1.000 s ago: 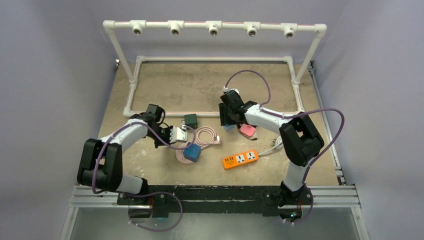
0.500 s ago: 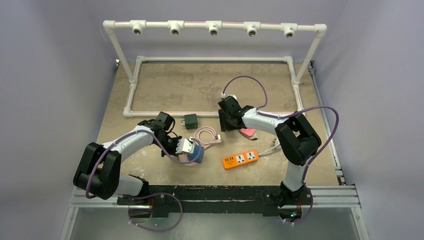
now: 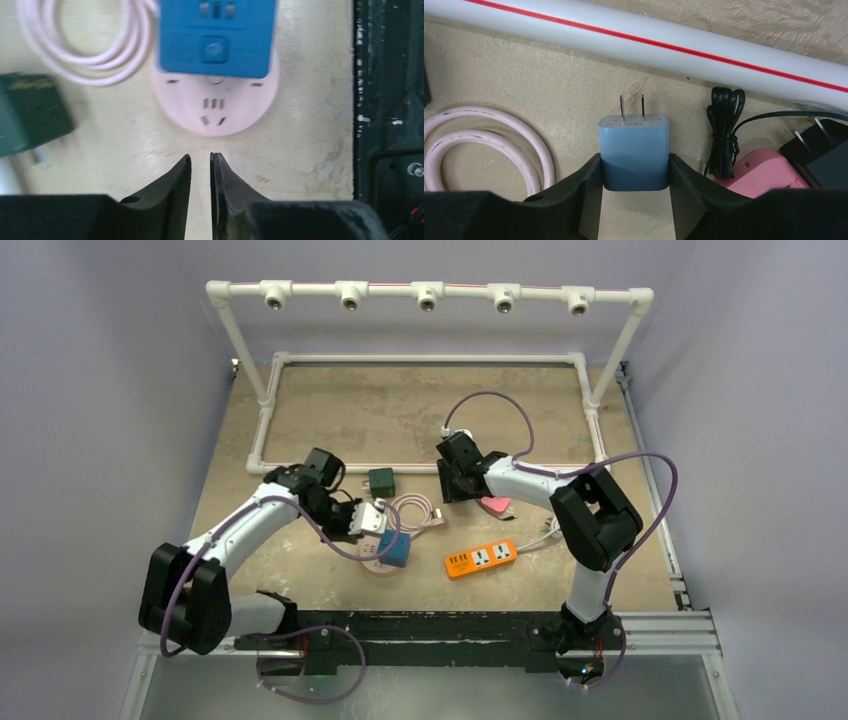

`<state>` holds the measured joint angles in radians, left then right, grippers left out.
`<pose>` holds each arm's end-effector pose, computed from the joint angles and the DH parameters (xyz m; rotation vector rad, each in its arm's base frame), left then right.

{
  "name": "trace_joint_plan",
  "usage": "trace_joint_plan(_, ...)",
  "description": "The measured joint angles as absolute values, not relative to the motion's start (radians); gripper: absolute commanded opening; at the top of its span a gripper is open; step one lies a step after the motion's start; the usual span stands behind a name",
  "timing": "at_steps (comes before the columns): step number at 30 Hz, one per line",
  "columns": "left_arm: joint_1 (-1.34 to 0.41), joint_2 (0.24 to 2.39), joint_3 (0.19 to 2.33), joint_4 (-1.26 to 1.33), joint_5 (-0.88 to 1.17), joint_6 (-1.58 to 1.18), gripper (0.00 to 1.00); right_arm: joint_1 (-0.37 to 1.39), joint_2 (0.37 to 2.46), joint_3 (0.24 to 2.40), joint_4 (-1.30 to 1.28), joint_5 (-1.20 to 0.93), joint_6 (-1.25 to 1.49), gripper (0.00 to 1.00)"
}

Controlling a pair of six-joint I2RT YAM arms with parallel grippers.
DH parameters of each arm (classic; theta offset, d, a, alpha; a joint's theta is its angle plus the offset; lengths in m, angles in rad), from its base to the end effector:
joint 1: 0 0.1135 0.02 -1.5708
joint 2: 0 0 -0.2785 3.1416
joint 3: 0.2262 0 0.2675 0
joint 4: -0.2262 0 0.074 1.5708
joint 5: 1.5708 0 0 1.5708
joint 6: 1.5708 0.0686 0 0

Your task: Insert the plug

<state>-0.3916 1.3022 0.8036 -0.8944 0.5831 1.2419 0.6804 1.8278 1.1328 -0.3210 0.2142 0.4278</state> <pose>0.1953 -0.1215 0.1808 1.9975 1.7779 -0.6325 0.3230 0.2426 0.1421 -0.2444 2.5462 0.1493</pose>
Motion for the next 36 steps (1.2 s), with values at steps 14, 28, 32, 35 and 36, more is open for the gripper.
trace_joint_plan(14, -0.243, 0.989, 0.953, -0.850, 0.604, 1.335, 0.95, 0.691, 1.576, 1.229, -0.376, -0.204, 0.294, 0.22)
trace_joint_plan(28, -0.243, 0.829, 0.921, -0.768, 0.686, 1.581, 0.99, 0.857, 1.688, 1.525, -0.404, -0.677, 0.214, 0.22)
trace_joint_plan(32, -0.243, 0.812, 0.936, -0.834, 0.714, 1.673, 0.83, 0.875, 1.741, 1.562, -0.429, -0.719, 0.200, 0.22)
trace_joint_plan(35, -0.243, 0.800, 0.950, -0.879, 0.729, 1.726, 0.64, 0.877, 1.755, 1.573, -0.445, -0.730, 0.197, 0.23)
trace_joint_plan(36, -0.243, 0.798, 0.958, -0.895, 0.732, 1.741, 0.61, 0.877, 1.758, 1.576, -0.447, -0.731, 0.197, 0.23)
